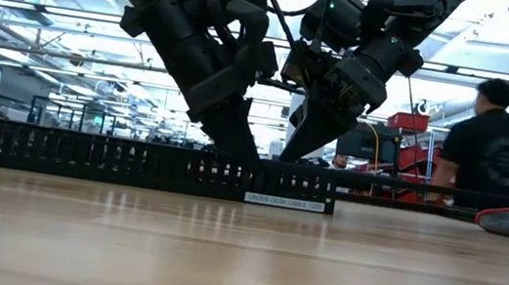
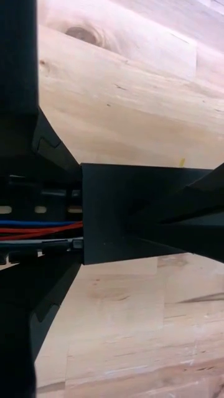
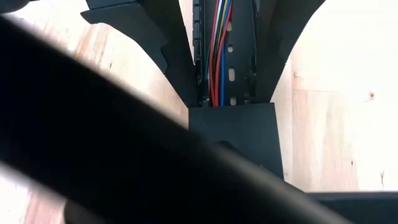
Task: Ziptie cables
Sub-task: Close the black cable duct with the cable duct cover
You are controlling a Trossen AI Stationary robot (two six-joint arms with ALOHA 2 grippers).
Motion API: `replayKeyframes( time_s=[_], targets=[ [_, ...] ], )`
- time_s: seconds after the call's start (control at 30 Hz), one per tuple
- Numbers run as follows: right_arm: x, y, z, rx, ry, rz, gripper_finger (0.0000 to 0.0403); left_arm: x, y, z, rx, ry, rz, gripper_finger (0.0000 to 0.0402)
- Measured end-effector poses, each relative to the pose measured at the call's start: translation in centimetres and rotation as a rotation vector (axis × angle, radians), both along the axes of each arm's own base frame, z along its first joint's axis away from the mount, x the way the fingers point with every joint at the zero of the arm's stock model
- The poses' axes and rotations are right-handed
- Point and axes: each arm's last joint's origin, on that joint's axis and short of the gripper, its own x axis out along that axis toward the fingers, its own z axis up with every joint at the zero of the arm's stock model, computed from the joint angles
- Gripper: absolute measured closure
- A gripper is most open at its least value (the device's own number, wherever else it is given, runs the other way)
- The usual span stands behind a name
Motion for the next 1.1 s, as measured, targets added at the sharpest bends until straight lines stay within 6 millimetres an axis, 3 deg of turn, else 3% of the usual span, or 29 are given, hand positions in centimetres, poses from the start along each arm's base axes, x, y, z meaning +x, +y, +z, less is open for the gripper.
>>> replayKeyframes(
  time_s=[0.33,0.77,0.97,1.1],
  targets=[
    [0.0,0.0,0.0,-0.001,0.006,-0.001,0.0403,0.0,0.0,0.0,0.004,0.002,0.032,0.0209],
    [0.0,0.0,0.0,-0.005,0.007,-0.006,0.0403,-0.3,0.7,0.2,0.052,0.028,0.076,0.0059],
    [-0.1,0.0,0.0,-0.004,0.011,-0.007,0.0403,-1.7,0.8,2.2,0.077,0.059,0.076,0.0055],
    [-0.1,0.0,0.0,-0.003,0.012,-0.007,0.0403,-2.4,0.8,2.5,0.078,0.11,0.1,0.0055]
  ],
)
